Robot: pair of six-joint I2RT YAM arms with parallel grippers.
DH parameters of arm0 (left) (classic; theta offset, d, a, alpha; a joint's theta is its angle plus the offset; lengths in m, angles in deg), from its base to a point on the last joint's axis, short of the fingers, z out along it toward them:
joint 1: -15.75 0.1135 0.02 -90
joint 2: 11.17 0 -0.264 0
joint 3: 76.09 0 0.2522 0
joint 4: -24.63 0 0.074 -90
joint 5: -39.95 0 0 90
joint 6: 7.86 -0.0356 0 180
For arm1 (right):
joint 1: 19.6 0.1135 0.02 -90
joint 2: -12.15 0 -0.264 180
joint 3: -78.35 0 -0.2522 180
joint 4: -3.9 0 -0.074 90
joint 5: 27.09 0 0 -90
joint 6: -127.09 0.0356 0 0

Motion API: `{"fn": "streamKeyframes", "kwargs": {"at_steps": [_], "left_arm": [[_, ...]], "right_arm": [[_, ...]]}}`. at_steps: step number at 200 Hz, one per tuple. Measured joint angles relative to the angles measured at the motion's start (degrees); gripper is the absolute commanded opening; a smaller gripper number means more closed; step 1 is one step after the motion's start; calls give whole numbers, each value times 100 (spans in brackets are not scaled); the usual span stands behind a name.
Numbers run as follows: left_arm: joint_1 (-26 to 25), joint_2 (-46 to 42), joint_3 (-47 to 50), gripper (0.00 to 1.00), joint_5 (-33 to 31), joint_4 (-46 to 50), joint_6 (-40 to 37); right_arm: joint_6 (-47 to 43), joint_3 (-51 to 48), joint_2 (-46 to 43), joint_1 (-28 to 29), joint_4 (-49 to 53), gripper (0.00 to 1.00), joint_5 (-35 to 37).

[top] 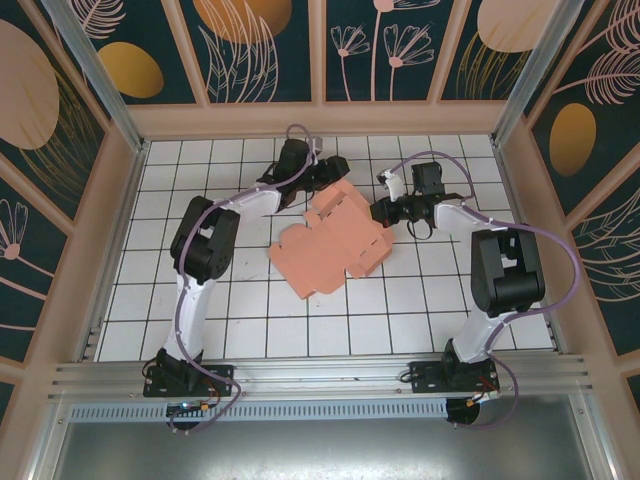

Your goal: Fold the paper box

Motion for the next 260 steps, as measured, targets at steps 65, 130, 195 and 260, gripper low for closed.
{"fn": "streamKeyframes", "kwargs": {"at_steps": [65,130,195,260], "left_arm": [[7,127,-129,57,780,557,-796],[-155,-420,337,57,673,1123,-1362],[-256,-529,350,59,505,1423,-1523],[-293,-649,369,71,22,1587,-1805]], "right_arm": [[11,0,0,0,42,0,44],[48,11,2,35,85,0,61],[48,11,2,48,81,0,63],[48,11,2,70,81,0,61]]}}
